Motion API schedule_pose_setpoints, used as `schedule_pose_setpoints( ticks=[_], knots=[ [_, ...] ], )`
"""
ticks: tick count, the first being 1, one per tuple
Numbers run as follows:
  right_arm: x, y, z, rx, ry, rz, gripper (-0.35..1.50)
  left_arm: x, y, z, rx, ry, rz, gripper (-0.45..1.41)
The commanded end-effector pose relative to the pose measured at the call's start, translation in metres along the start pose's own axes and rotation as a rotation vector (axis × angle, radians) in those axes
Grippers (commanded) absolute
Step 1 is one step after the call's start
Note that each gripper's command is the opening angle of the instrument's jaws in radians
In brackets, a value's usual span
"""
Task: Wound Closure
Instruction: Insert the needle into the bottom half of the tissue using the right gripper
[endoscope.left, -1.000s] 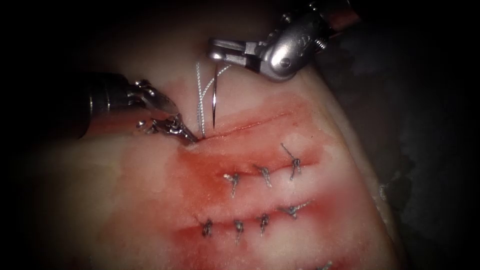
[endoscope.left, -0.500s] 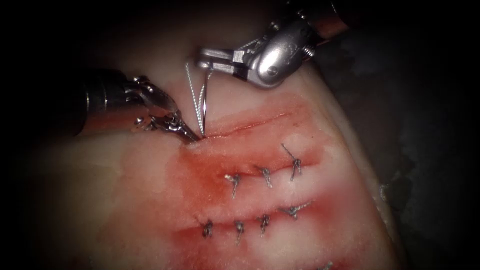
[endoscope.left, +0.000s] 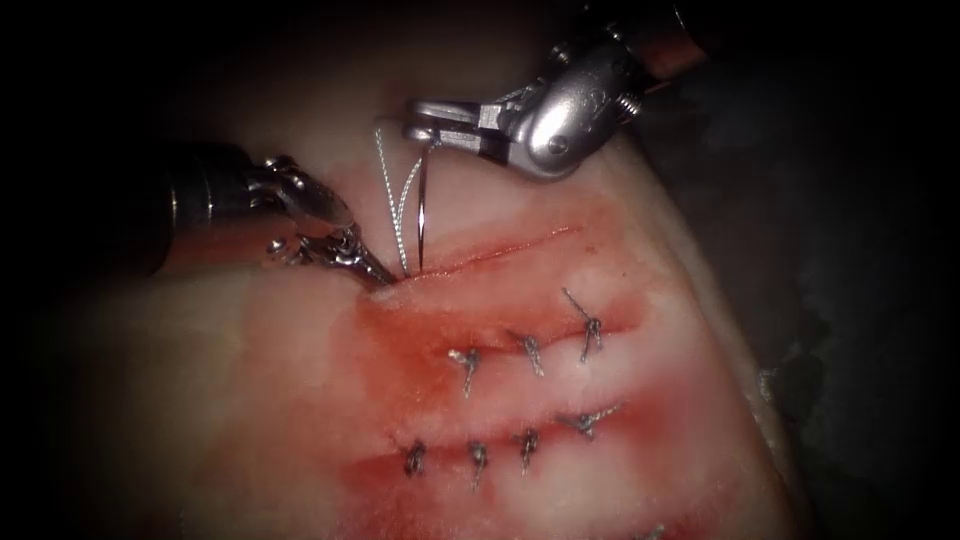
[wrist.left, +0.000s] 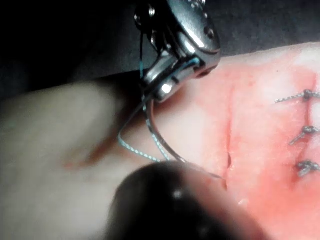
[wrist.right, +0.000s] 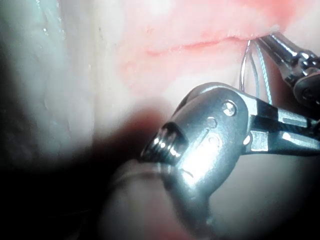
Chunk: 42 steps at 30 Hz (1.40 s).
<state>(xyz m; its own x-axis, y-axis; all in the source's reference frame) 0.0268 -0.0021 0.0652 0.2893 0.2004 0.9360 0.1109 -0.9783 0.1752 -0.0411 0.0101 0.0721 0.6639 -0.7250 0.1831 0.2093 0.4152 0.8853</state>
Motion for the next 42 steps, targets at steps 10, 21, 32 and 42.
schedule_pose_setpoints(
  ticks=[10,21,32,42],
  knots=[
    [0.0009,0.0008,0.0018,0.017,-0.014,0.007,-0.35,-0.0011,0.0001,-0.0001,-0.003,-0.008,0.002,-0.45],
    [0.0008,0.0013,0.0018,0.014,-0.016,0.029,-0.35,-0.0013,0.0,-0.0003,-0.006,-0.014,0.002,-0.45],
    [0.0006,0.0014,0.0021,0.033,-0.019,0.071,-0.35,-0.0013,0.0,-0.0003,-0.006,-0.014,0.002,-0.45],
    [0.0005,0.0015,0.0019,0.054,-0.006,0.147,-0.35,-0.0013,-0.0002,-0.0006,-0.007,-0.017,0.001,-0.45]
  ],
)
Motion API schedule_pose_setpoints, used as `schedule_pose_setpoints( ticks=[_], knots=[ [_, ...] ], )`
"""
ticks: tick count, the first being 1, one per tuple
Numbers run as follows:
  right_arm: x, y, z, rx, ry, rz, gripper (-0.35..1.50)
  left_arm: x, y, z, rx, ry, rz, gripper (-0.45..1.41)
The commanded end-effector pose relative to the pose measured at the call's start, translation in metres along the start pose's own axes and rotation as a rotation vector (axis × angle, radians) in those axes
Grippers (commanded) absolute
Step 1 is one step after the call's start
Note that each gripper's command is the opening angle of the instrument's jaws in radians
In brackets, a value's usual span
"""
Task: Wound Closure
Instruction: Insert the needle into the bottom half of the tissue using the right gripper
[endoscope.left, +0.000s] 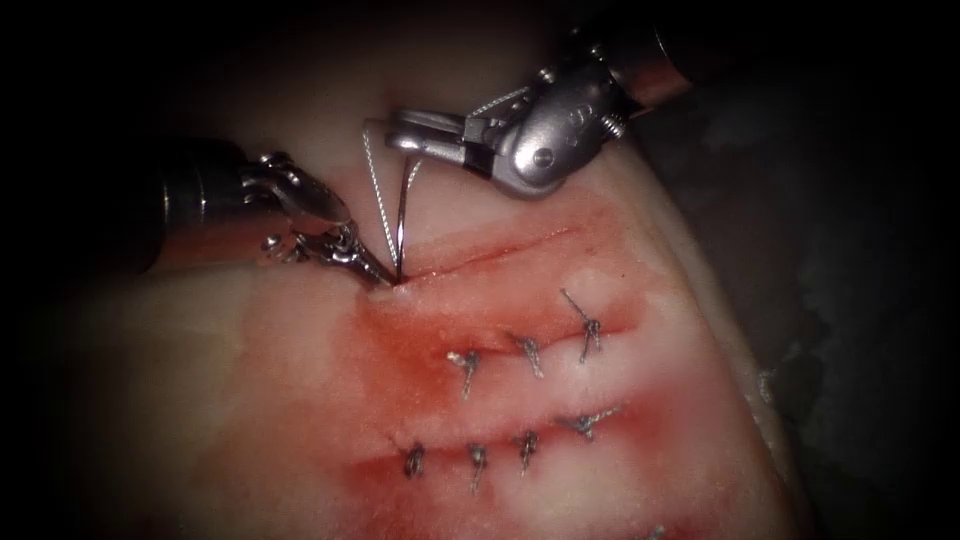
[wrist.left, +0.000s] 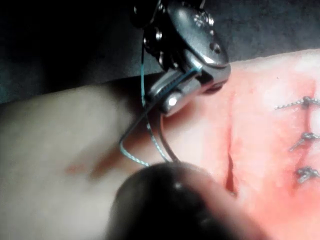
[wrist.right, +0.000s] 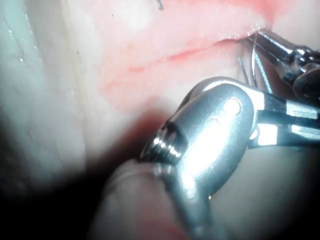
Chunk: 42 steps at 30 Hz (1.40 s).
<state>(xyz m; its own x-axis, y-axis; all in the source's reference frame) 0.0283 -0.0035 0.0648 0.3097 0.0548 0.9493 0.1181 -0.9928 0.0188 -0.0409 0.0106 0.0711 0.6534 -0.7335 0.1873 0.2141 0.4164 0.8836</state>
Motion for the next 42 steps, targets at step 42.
schedule_pose_setpoints(
  ticks=[42],
  knots=[
    [0.0012,0.0,0.0014,-0.034,0.063,-0.094,-0.35,-0.0006,0.0002,0.0005,-0.005,-0.014,0.004,-0.45]
  ],
)
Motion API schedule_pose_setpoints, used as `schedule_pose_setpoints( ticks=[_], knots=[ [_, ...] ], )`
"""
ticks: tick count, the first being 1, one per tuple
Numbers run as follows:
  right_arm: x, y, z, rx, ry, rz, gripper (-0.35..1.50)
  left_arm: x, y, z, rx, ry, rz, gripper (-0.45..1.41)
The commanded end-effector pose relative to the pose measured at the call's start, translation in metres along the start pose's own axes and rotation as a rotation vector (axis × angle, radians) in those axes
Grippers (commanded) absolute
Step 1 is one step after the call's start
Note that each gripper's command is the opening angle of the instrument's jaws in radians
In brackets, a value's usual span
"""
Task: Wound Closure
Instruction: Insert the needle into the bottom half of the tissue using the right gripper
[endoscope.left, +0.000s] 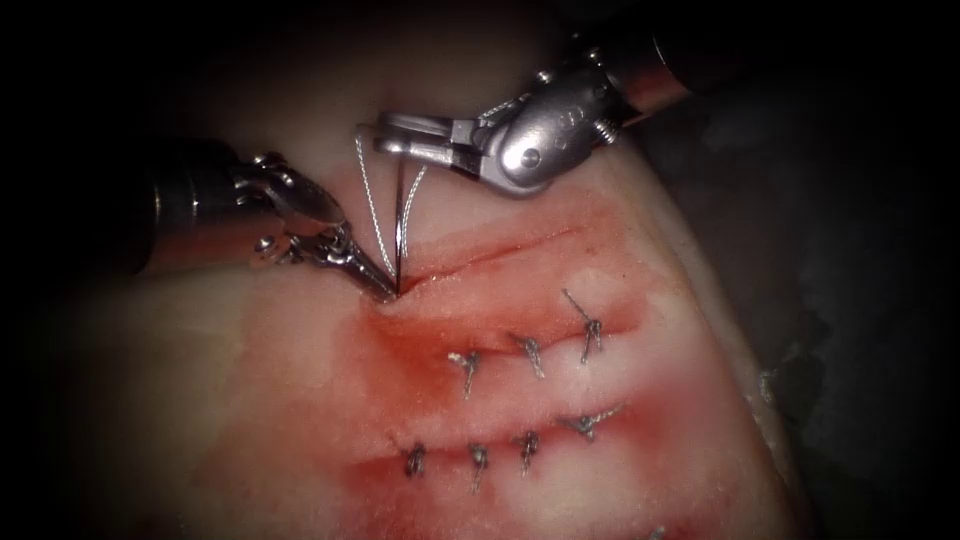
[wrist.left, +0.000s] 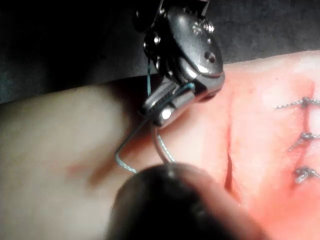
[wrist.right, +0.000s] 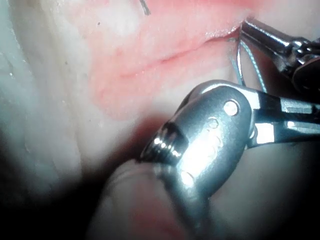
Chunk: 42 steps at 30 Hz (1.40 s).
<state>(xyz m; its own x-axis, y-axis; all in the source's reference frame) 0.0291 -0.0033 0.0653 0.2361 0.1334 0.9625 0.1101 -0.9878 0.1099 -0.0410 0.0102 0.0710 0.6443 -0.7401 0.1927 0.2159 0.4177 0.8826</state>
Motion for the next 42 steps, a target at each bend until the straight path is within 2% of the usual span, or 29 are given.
schedule_pose_setpoints(
  ticks=[1,6,12,23,32,42],
  knots=[
    [0.0004,-0.0001,0.0008,-0.008,0.006,-0.013,-0.35,-0.0009,0.0007,0.0004,-0.005,-0.004,0.004,-0.45],
    [0.0005,-0.0001,0.0007,-0.012,0.011,-0.014,-0.35,-0.0017,0.0011,-0.0005,-0.026,-0.034,0.002,-0.4],
    [0.0007,-0.0006,0.0003,-0.014,0.013,-0.013,-0.35,-0.0026,0.0008,-0.0033,-0.043,-0.068,0.047,-0.45],
    [0.0009,-0.0015,0.0002,-0.014,0.016,-0.01,-0.35,-0.0023,-0.0008,-0.006,-0.045,-0.084,0.055,-0.45],
    [0.0012,-0.0015,0.0002,-0.016,0.014,-0.012,-0.35,-0.0012,-0.0036,-0.0043,-0.041,-0.078,0.048,-0.45],
    [0.0015,-0.0015,0.0001,-0.034,0.015,-0.031,-0.35,-0.0013,-0.0024,-0.0039,-0.045,-0.077,0.064,-0.45]
  ],
)
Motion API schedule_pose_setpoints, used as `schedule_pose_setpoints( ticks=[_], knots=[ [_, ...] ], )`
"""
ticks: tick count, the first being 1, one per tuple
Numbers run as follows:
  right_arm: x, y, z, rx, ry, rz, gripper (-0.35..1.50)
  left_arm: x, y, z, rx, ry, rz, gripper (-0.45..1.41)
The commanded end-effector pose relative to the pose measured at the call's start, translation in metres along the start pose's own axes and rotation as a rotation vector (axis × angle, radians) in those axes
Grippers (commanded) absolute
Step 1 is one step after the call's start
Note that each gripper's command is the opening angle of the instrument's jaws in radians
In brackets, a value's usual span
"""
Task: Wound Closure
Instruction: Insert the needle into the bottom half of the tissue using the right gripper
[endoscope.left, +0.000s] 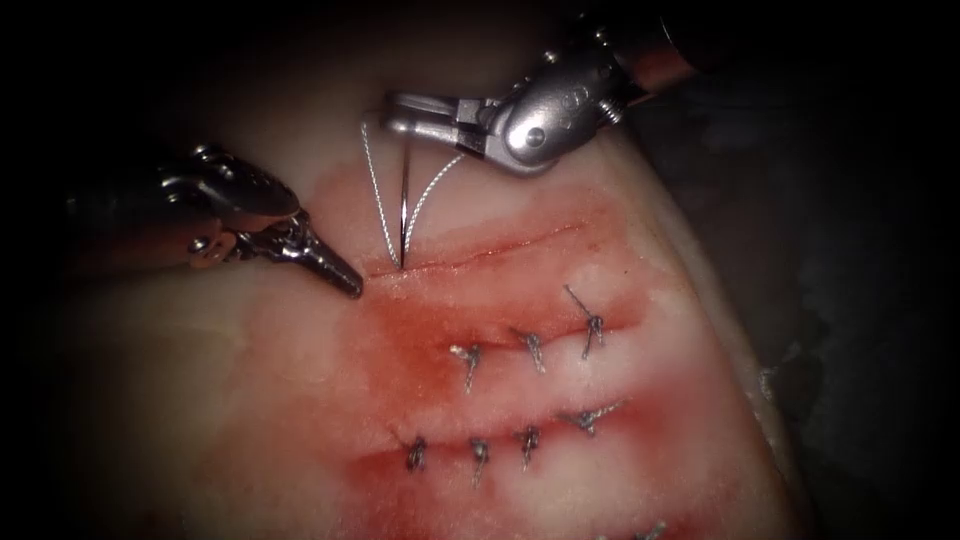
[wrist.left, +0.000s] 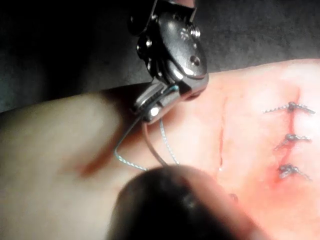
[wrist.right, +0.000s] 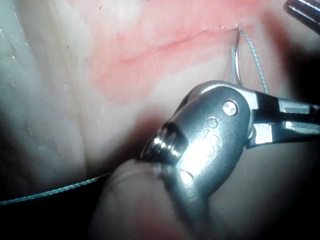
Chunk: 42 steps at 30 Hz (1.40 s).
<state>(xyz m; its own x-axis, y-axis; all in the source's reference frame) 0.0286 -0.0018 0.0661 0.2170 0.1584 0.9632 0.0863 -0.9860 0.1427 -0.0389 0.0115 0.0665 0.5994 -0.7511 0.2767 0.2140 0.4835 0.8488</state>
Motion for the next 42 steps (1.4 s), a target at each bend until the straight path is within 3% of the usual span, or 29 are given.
schedule_pose_setpoints(
  ticks=[1,16,25,42],
  knots=[
    [0.0006,0.0,0.0007,-0.006,-0.004,-0.011,-0.35,-0.0009,0.0009,0.0005,-0.002,-0.004,0.006,-0.45],
    [0.0008,0.0005,0.0003,-0.036,0.006,-0.037,-0.35,-0.0012,0.0053,0.0029,-0.093,-0.044,0.025,-0.45],
    [0.0007,0.0005,0.0006,-0.046,-0.003,-0.035,-0.35,0.0005,0.0047,0.0046,-0.042,0.022,0.031,-0.45],
    [0.0006,0.0006,0.0009,-0.062,-0.01,-0.04,-0.35,0.0011,0.0061,0.0054,-0.052,0.087,0.036,-0.45]
  ],
)
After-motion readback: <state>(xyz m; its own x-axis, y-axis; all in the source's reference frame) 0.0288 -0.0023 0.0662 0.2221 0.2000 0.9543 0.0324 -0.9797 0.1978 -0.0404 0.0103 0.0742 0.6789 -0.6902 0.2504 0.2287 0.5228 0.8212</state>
